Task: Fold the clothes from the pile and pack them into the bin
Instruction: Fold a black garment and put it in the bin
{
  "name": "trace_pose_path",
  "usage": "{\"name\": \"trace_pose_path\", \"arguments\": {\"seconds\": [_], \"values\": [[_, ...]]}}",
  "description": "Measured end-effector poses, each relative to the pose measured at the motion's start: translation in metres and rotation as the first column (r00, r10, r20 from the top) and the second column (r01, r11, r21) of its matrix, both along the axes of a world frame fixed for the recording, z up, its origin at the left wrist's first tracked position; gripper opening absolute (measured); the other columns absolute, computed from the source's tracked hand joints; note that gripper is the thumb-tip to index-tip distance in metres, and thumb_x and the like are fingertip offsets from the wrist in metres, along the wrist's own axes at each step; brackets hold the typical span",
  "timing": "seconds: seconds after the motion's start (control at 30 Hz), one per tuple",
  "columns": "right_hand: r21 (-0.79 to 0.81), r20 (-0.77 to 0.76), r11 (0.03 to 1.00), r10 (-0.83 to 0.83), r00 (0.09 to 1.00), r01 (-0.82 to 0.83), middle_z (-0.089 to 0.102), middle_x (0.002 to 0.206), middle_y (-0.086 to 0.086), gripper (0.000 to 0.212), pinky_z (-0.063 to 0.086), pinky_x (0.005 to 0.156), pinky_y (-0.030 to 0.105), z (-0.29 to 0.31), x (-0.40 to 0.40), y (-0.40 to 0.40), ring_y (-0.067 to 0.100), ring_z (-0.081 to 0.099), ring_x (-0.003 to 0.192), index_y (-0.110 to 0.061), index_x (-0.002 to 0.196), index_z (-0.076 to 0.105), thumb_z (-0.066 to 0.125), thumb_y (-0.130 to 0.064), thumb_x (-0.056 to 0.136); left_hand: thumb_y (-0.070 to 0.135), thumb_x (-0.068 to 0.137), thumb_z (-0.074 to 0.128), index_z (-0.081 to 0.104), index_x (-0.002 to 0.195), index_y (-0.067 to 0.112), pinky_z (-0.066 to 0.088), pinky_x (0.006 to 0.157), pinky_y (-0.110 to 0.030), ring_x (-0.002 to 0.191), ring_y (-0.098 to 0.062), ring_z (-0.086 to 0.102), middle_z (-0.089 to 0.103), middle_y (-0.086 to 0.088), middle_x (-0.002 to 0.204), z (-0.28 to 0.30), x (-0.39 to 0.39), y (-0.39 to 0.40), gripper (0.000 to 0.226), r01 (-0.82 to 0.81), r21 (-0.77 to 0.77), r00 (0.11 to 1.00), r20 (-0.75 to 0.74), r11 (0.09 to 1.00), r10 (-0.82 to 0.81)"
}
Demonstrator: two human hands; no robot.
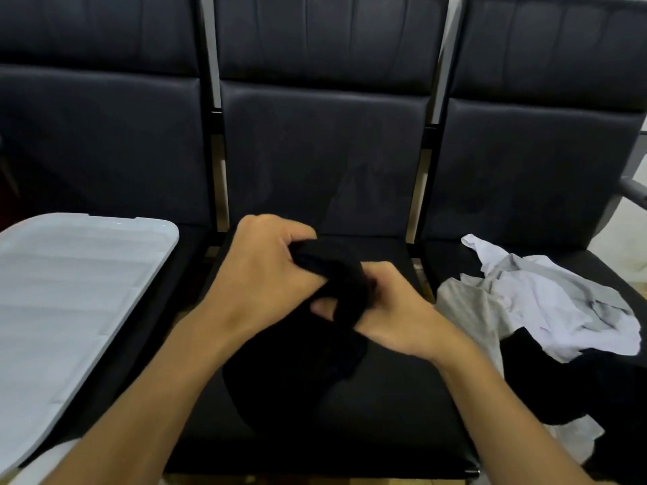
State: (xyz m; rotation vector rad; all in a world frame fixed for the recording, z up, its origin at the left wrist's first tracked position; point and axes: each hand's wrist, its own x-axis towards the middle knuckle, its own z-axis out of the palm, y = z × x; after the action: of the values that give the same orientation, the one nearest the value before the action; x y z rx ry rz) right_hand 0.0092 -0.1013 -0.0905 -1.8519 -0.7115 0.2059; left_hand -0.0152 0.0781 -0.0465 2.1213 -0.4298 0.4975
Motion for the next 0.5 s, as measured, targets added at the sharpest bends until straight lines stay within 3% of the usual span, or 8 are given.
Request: {"name": "trace_pose_path", "arguments": {"seconds": [0.07,0.17,0.27,0.3,0.4,0.5], "values": [[0.086,0.141,0.982,-0.180,0.973,0.169,0.059,0.066,-0.013,0.043,0.039,0.058,0.018,0.002,0.004,-0.001,-0.002,0.052,0.064,-0.025,0.069,0.063,0.056,0.014,0.086,0.021,0.065,0.066,0.053,0.048,0.010,0.033,0.040,-0.026,0.042,-0.007,0.043,0.047,-0.001,0.041,0.004,0.003,0.018,0.024,-0.127,0.072,0.988,0.098,0.989,0.120],[0.155,0.209,0.946,-0.312,0.927,0.284,0.046,0.059,-0.015,0.033,0.031,0.053,0.017,0.011,0.010,-0.011,-0.003,0.039,0.057,-0.016,0.065,0.053,0.045,0.010,0.084,0.047,0.083,0.061,0.068,0.064,0.012,0.047,0.049,-0.034,0.049,-0.016,0.057,0.058,0.000,0.051,0.012,0.004,0.048,0.041,-0.253,0.253,0.961,0.173,0.934,0.214],[0.237,0.148,0.912,-0.374,0.916,0.334,0.045,0.051,-0.018,0.050,0.032,0.049,0.012,0.016,0.008,-0.012,-0.002,0.040,0.050,-0.028,0.058,0.048,0.046,0.000,0.099,0.071,0.088,0.036,0.069,0.074,0.008,0.048,0.058,-0.037,0.057,-0.018,0.056,0.059,-0.002,0.060,0.022,0.006,0.050,0.072,-0.301,0.418,0.953,0.155,0.857,0.259],[0.258,0.144,0.907,-0.377,0.915,0.333,0.043,0.051,-0.018,0.048,0.032,0.049,0.012,0.016,0.007,-0.012,-0.002,0.039,0.049,-0.028,0.059,0.044,0.045,-0.008,0.103,0.067,0.091,0.037,0.068,0.075,0.006,0.046,0.059,-0.033,0.060,-0.018,0.055,0.059,-0.004,0.063,0.025,0.008,0.049,0.070,-0.299,0.393,0.954,0.153,0.870,0.259],[0.266,0.200,0.897,-0.410,0.890,0.353,0.042,0.054,-0.015,0.041,0.032,0.050,0.013,0.018,0.008,-0.011,-0.001,0.039,0.052,-0.021,0.063,0.041,0.044,-0.016,0.104,0.036,0.097,0.054,0.073,0.086,0.007,0.045,0.064,-0.028,0.069,-0.018,0.061,0.066,-0.005,0.073,0.020,0.009,0.049,0.037,-0.269,0.263,0.957,0.180,0.926,0.227],[0.225,0.316,0.872,-0.487,0.814,0.434,0.042,0.057,-0.010,0.039,0.031,0.050,0.013,0.015,0.011,-0.015,0.003,0.038,0.053,-0.018,0.065,0.042,0.046,-0.020,0.104,0.024,0.088,0.071,0.075,0.086,0.017,0.053,0.066,-0.020,0.076,-0.009,0.068,0.072,0.005,0.075,0.007,0.002,0.053,0.009,-0.158,0.088,0.986,-0.033,0.984,0.161]]}}
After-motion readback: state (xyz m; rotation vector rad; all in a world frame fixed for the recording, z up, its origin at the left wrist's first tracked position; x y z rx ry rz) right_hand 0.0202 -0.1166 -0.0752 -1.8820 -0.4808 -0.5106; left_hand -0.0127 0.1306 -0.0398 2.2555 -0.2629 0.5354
